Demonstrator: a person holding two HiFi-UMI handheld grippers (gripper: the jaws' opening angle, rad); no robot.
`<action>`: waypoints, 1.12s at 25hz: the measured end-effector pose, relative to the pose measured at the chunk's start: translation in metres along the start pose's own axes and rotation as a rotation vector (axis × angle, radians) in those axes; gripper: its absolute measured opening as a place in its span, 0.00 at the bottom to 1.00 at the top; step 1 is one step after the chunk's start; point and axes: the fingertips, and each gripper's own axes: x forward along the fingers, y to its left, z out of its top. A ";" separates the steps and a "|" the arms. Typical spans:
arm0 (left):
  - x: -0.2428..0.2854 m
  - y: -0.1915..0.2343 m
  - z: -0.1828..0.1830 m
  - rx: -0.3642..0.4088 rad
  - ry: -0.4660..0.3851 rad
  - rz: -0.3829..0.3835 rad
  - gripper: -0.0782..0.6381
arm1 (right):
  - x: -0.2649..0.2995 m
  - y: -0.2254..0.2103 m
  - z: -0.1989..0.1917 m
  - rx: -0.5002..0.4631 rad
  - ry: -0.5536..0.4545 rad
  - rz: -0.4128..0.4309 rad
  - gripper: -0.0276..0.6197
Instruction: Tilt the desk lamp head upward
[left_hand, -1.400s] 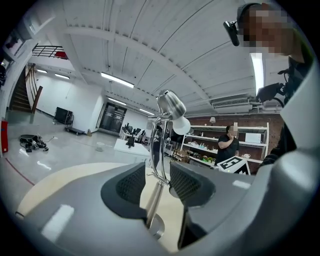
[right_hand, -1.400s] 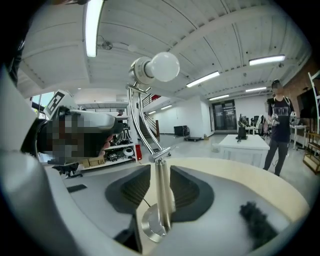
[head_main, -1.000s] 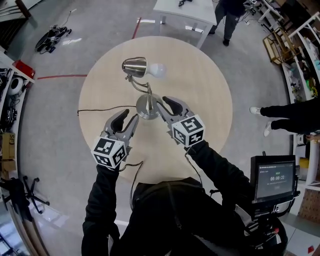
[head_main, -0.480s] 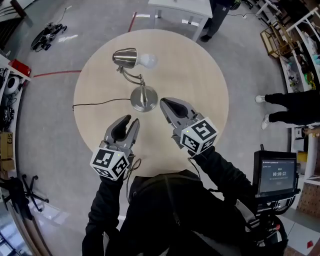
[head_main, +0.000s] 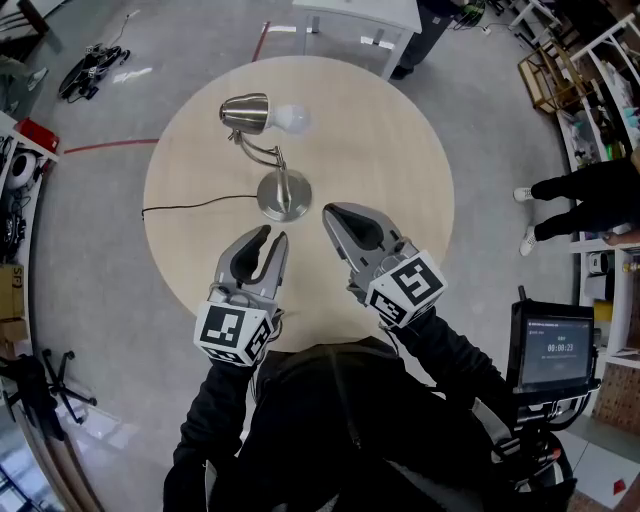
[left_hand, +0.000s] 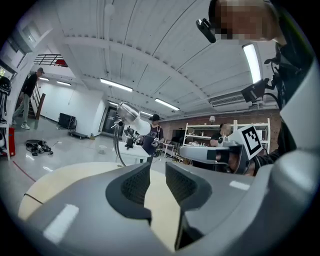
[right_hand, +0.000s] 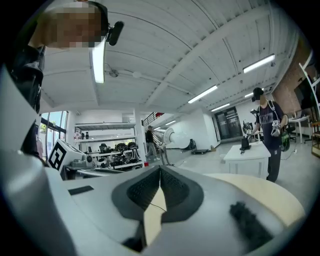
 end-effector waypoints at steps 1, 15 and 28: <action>0.000 -0.002 0.002 -0.002 -0.004 -0.005 0.25 | -0.001 0.000 0.001 -0.007 -0.001 -0.002 0.05; 0.002 -0.013 0.013 0.023 -0.023 -0.022 0.25 | -0.003 0.006 0.013 -0.037 -0.022 -0.002 0.05; 0.000 -0.012 0.014 0.026 -0.026 -0.018 0.25 | -0.003 0.008 0.012 -0.035 -0.019 0.009 0.05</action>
